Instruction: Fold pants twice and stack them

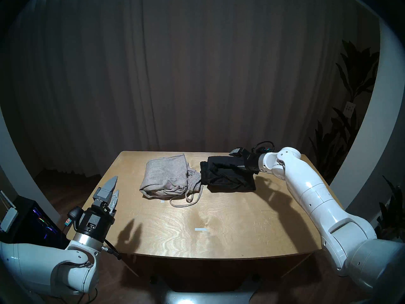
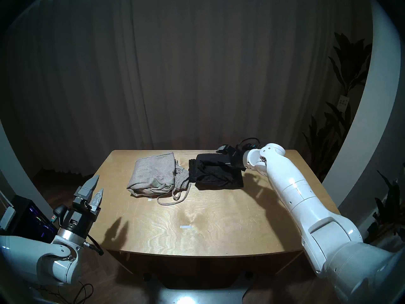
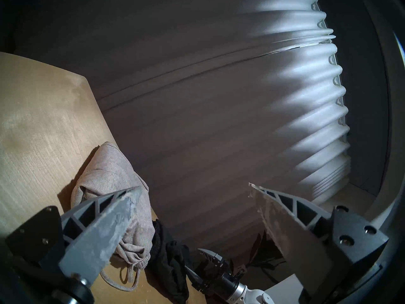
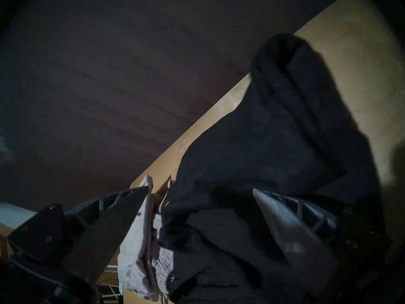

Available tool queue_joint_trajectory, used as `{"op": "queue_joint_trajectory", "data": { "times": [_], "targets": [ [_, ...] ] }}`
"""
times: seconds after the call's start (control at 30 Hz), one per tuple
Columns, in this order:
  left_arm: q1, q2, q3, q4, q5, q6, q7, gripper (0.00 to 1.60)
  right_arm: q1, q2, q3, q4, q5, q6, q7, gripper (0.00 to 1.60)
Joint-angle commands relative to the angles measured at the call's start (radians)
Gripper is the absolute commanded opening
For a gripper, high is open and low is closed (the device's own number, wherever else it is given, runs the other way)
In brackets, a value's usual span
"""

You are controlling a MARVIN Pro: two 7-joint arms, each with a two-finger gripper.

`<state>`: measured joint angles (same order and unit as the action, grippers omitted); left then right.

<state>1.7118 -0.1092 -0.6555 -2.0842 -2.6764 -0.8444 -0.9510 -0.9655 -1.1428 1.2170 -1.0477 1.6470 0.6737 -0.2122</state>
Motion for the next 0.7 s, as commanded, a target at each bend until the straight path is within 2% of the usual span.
{"op": "queue_joint_trajectory", "data": {
  "times": [0.0,0.23,0.67],
  "targets": [
    [-0.019,-0.007,-0.016,-0.011,0.008,0.006,-0.002,1.60,-0.059,0.055,0.094,0.013,0.057,-0.044,0.026,1.60],
    [-0.027,-0.017,-0.020,-0.010,0.009,0.017,0.009,1.60,-0.100,0.039,0.166,0.018,0.127,-0.063,0.041,1.60],
    [-0.041,-0.044,-0.026,-0.005,0.012,0.039,0.030,1.60,-0.087,0.003,0.311,-0.039,0.287,-0.082,0.087,1.60]
  ]
}}
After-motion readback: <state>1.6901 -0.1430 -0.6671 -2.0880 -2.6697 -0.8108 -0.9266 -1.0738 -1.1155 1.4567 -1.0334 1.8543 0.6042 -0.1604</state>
